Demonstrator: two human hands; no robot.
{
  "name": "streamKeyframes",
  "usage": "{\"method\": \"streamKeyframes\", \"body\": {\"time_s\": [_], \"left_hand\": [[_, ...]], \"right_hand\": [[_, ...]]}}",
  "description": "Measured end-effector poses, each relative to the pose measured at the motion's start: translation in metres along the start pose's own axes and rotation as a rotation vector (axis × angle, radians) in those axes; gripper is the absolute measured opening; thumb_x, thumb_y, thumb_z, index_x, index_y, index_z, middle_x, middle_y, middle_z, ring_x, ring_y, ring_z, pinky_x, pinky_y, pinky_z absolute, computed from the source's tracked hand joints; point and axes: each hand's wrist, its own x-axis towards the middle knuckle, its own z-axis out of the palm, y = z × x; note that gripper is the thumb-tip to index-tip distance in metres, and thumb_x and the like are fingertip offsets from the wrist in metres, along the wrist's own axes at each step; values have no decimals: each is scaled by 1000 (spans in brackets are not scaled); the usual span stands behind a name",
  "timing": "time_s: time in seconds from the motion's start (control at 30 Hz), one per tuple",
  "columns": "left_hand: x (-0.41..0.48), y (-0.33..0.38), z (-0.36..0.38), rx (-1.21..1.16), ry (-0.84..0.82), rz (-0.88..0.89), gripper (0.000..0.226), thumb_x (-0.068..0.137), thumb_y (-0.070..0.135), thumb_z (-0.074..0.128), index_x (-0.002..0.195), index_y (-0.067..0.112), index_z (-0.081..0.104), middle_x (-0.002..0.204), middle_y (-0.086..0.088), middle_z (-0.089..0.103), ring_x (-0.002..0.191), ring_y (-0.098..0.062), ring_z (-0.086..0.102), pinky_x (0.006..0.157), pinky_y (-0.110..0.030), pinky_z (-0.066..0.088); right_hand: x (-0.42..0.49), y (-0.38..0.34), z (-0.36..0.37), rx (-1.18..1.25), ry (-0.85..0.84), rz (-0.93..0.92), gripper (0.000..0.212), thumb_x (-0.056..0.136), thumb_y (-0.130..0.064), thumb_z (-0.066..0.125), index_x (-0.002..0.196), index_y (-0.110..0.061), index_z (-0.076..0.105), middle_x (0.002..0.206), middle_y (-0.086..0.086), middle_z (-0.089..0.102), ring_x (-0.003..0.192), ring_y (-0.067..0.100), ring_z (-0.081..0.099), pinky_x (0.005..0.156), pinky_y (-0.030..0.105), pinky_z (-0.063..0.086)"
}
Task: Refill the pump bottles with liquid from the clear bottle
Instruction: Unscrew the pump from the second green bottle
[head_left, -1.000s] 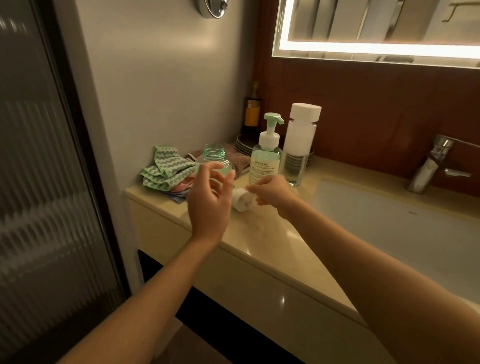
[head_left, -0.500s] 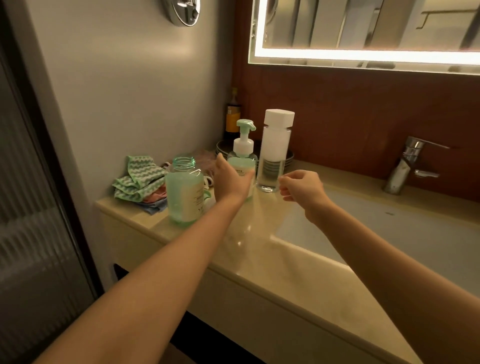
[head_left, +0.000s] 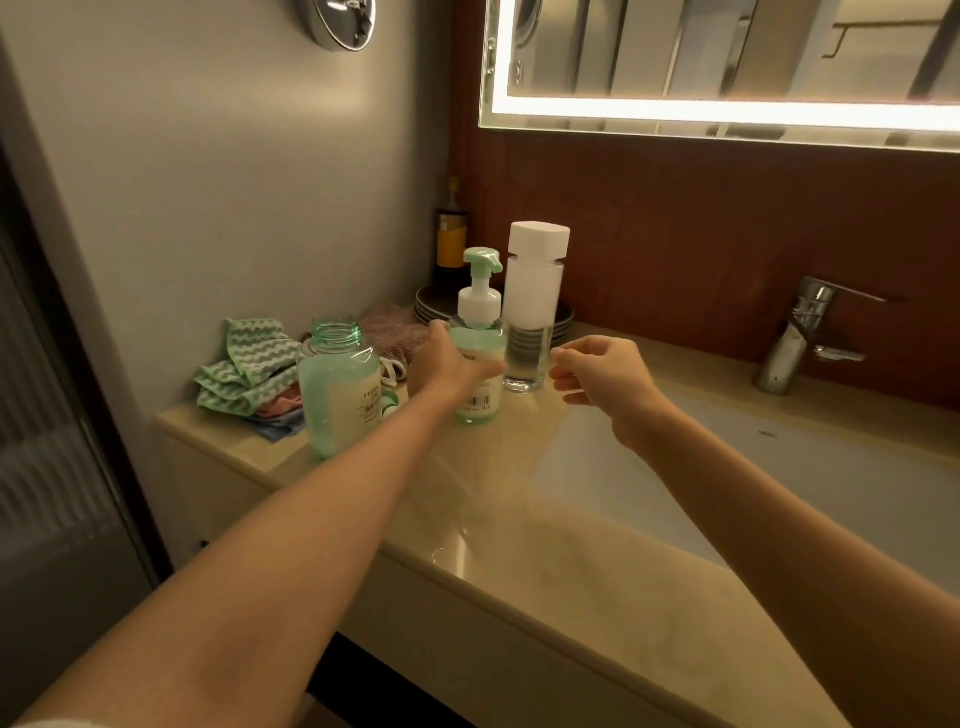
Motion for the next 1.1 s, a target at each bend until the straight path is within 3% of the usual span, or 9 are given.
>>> {"method": "streamKeyframes", "body": {"time_s": [0.1,0.23,0.37,0.57,0.67,0.77,0.87,0.97,1.1], "left_hand": [[-19,3,-4,17,-72,46,69,64,36,81,118,16,44,116,-2,58,105,-21,56,86,-38,48],[-54,-2,-12,-2,-98,153,71,66,37,80,125,19,44,116,1,58,101,-14,54,81,-29,44],[-79,-5,-18,-14,-97,190,72,65,38,80,125,21,45,113,0,62,103,-19,58,89,-40,49],[-107,-10,-26,-62,-142,244,65,64,38,80,119,24,48,107,4,66,98,-16,61,85,-43,51],[-114,-12,-29,-92,-147,262,65,65,37,80,120,25,49,107,6,65,98,-13,61,85,-41,52],[-116,-12,-30,-94,-145,266,65,65,37,80,121,24,49,108,6,64,98,-13,61,84,-40,53],[-118,-14,-29,-89,-117,278,65,64,40,80,120,24,50,107,6,65,96,-14,61,82,-40,53],[-118,-16,-28,-89,-104,276,66,63,42,80,119,23,51,105,5,65,95,-14,62,81,-41,54],[-118,-17,-28,-78,-99,279,65,62,41,80,117,21,52,104,5,66,94,-14,62,81,-41,54]], "right_hand": [[-6,-8,2,-20,-6,-58,10,88,-25,60,87,-16,60,91,9,65,81,18,61,74,32,54],[-19,-19,8,-100,-7,-164,30,86,-29,62,110,-11,58,103,6,63,92,17,60,75,28,52],[-37,-31,15,-148,-30,-274,43,86,-28,62,125,-13,51,112,2,58,98,14,55,79,25,46],[-56,-42,24,-252,72,-357,62,74,-45,72,123,-12,52,115,3,58,103,18,55,82,27,45],[-61,-43,26,-162,76,-294,59,75,-34,74,124,-10,52,114,4,60,103,19,57,82,27,47],[-69,-44,23,73,-53,-177,59,80,-19,70,132,-14,41,116,7,60,105,21,58,92,36,49],[-72,-42,21,139,-101,-147,68,81,-24,69,137,-16,34,115,2,56,107,19,55,92,34,46],[-71,-42,22,45,-18,-134,68,73,-37,74,128,-12,42,120,4,54,108,19,54,85,29,47],[-72,-44,24,-74,39,-183,47,77,-29,72,114,-11,50,112,6,57,100,18,56,79,27,47]]}}
